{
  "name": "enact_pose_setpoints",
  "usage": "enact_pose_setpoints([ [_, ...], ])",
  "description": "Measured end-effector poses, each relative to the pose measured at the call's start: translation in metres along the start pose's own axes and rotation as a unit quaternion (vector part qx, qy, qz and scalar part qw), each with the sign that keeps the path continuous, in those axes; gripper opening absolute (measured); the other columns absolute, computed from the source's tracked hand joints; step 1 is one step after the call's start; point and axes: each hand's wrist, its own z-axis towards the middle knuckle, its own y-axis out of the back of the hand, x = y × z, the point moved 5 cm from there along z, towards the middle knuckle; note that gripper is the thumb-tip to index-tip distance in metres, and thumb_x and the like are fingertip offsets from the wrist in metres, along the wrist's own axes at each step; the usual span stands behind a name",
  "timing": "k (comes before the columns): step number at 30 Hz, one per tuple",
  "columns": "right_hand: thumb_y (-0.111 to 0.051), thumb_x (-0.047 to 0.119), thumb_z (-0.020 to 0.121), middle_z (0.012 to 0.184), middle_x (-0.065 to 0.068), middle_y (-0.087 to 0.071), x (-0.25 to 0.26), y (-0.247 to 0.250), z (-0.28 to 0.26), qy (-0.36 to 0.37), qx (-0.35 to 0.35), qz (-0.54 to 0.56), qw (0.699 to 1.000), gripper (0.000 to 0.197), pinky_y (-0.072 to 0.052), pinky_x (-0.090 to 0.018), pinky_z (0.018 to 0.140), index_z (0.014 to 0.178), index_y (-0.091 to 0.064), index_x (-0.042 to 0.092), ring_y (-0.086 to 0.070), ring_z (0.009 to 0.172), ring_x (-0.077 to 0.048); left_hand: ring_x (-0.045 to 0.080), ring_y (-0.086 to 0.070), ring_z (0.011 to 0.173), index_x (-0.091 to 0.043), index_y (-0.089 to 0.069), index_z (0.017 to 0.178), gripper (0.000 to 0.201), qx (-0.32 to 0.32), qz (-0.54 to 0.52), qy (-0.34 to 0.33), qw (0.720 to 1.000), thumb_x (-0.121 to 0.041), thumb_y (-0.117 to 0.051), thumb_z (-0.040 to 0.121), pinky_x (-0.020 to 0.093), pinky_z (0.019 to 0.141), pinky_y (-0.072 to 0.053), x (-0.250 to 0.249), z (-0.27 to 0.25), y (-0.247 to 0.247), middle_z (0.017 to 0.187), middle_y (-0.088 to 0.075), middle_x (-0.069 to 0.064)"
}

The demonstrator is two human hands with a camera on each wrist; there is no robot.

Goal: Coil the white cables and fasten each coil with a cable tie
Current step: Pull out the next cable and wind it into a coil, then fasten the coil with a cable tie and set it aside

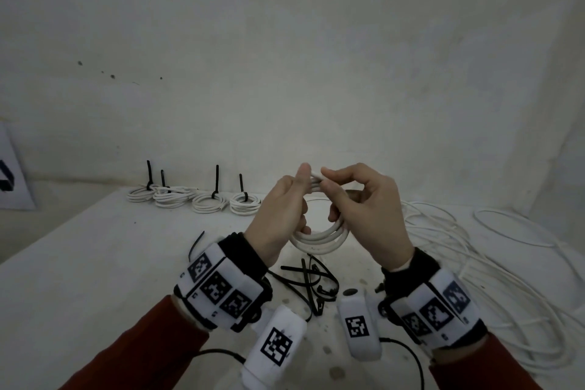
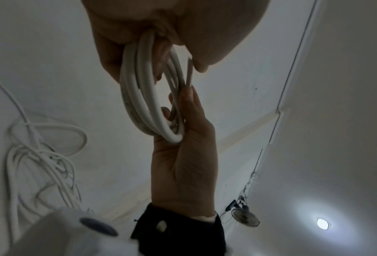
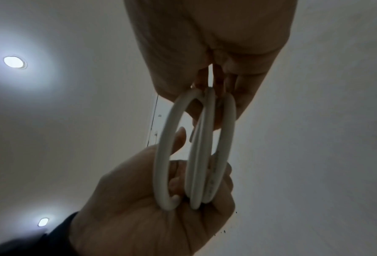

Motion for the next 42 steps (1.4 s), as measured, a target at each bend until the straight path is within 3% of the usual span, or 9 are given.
enact_pose_setpoints([
  [3,-0.074,0.008,0.082,0.085,-0.008,-0.068,0.007,-0.002,-0.003,0.034,-0.001,-0.039,0.999,0.006,-0.045,-0.018,0.044,0.086,-0.071,0.011,-0.062,0.047,-0.015,0.005,-0.033,0.039,-0.013,-0.062,0.080,0.053,-0.016,0.009,0.006,1.000,-0.059,-0.039,0.092,0.025,0.048,-0.038,0.001,0.000,-0.002,0.040,-0.039,-0.016],
  [6,-0.076,0.010,0.080,0.083,-0.003,-0.068,0.005,-0.003,-0.006,0.016,0.010,-0.038,0.999,0.014,-0.045,-0.019,0.046,0.091,-0.068,0.013,-0.064,0.050,-0.015,0.005,-0.033,0.041,-0.014,-0.056,0.069,0.048,-0.032,0.003,-0.001,0.999,-0.051,-0.041,0.095,0.024,0.046,-0.036,0.002,0.001,-0.001,0.042,-0.038,-0.015],
  [12,-0.067,0.019,0.084,0.083,-0.010,-0.067,-0.015,-0.005,-0.010,-0.130,0.041,0.168,0.976,0.024,-0.050,-0.028,0.058,0.103,-0.067,0.004,-0.059,0.061,-0.021,0.005,-0.035,0.046,-0.018,-0.058,0.075,0.039,-0.040,0.019,-0.038,0.998,-0.041,-0.037,0.099,0.021,0.044,-0.035,0.000,0.002,0.007,0.042,-0.042,-0.020],
  [23,-0.062,0.007,0.089,0.058,-0.004,-0.062,-0.046,-0.043,-0.010,-0.185,0.030,0.166,0.968,0.009,-0.044,-0.025,0.045,0.090,-0.069,0.001,-0.054,0.045,-0.016,0.004,-0.029,0.039,-0.016,-0.048,0.089,0.018,-0.029,-0.104,0.039,0.993,-0.032,-0.047,0.098,0.016,0.038,-0.028,0.036,0.007,0.038,0.062,-0.041,-0.003],
  [28,-0.056,0.015,0.096,0.079,-0.011,-0.066,-0.077,-0.097,-0.006,-0.265,0.128,0.109,0.949,0.018,-0.055,-0.034,0.062,0.098,-0.069,0.003,-0.060,0.059,-0.022,0.004,-0.026,0.038,-0.019,-0.042,0.076,0.024,-0.114,-0.047,0.053,0.991,-0.027,-0.050,0.097,0.017,0.037,-0.023,0.061,0.013,0.100,0.063,-0.042,-0.001],
  [31,-0.057,0.015,0.094,0.082,-0.008,-0.068,-0.106,-0.131,-0.004,-0.271,0.207,-0.035,0.940,0.017,-0.055,-0.031,0.063,0.097,-0.068,0.004,-0.061,0.060,-0.018,0.004,-0.026,0.035,-0.018,-0.042,0.074,0.025,-0.205,0.016,0.050,0.977,-0.024,-0.053,0.096,0.016,0.036,-0.021,0.074,0.014,0.145,0.064,-0.041,0.001],
  [33,-0.059,0.013,0.091,0.092,-0.009,-0.070,-0.120,-0.155,-0.005,-0.218,0.295,-0.164,0.916,0.017,-0.052,-0.027,0.066,0.099,-0.070,0.003,-0.061,0.066,-0.014,0.005,-0.025,0.037,-0.018,-0.043,0.074,0.025,-0.254,0.040,0.054,0.965,-0.023,-0.054,0.095,0.016,0.036,-0.021,0.082,0.012,0.174,0.064,-0.041,0.002],
  [38,-0.062,0.025,0.092,0.129,-0.009,-0.058,-0.138,-0.210,-0.015,-0.104,0.476,-0.356,0.797,0.035,-0.040,-0.028,0.094,0.124,-0.061,0.012,-0.053,0.117,-0.024,0.003,-0.024,0.033,-0.017,-0.042,0.073,0.025,-0.286,0.040,0.066,0.955,-0.022,-0.054,0.095,0.016,0.035,-0.020,0.100,0.012,0.209,0.063,-0.041,0.004],
  [42,-0.062,0.023,0.091,0.122,-0.015,-0.061,-0.145,-0.236,-0.020,-0.071,0.533,-0.414,0.734,0.034,-0.046,-0.034,0.091,0.121,-0.062,0.006,-0.057,0.112,-0.030,0.004,-0.023,0.034,-0.017,-0.042,0.073,0.026,-0.278,0.030,0.067,0.958,-0.023,-0.052,0.096,0.017,0.035,-0.020,0.107,0.018,0.214,0.062,-0.039,0.003],
])
